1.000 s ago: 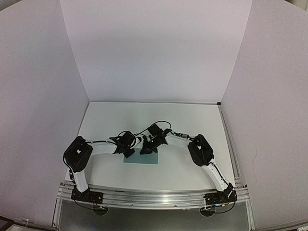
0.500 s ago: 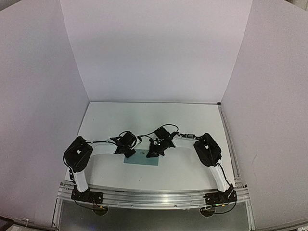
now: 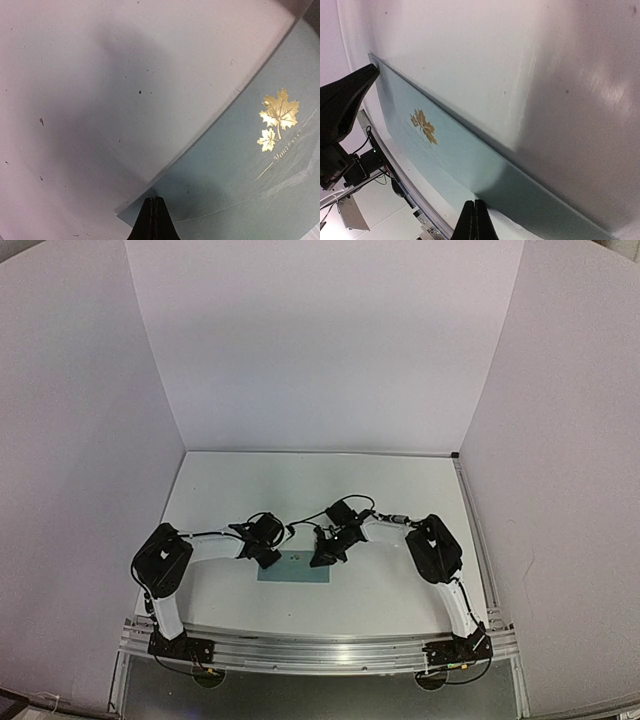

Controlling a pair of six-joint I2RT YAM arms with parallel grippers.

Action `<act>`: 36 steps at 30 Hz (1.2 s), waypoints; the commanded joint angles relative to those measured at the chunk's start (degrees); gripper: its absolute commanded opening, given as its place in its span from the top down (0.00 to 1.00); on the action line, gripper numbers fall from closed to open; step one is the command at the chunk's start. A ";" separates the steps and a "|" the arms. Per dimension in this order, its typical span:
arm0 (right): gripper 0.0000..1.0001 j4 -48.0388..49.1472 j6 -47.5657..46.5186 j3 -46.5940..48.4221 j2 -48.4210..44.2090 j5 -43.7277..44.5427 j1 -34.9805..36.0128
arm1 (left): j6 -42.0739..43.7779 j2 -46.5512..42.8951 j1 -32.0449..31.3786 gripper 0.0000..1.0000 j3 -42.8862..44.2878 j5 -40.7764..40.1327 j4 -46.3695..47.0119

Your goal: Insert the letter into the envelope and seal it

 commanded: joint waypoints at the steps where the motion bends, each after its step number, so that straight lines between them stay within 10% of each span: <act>1: 1.00 5.15 1.62 -1.21 -4.92 -5.34 -0.28 | -2.43 1.18 0.31 1.00 0.98 0.91 -7.64; 23: 1.00 12.30 12.03 -6.47 4.90 8.88 0.24 | -0.43 0.87 0.27 1.00 1.35 1.43 -6.45; 36: 1.00 10.33 15.32 -6.35 5.12 9.98 0.77 | 12.95 -7.17 0.35 1.00 1.28 16.05 1.12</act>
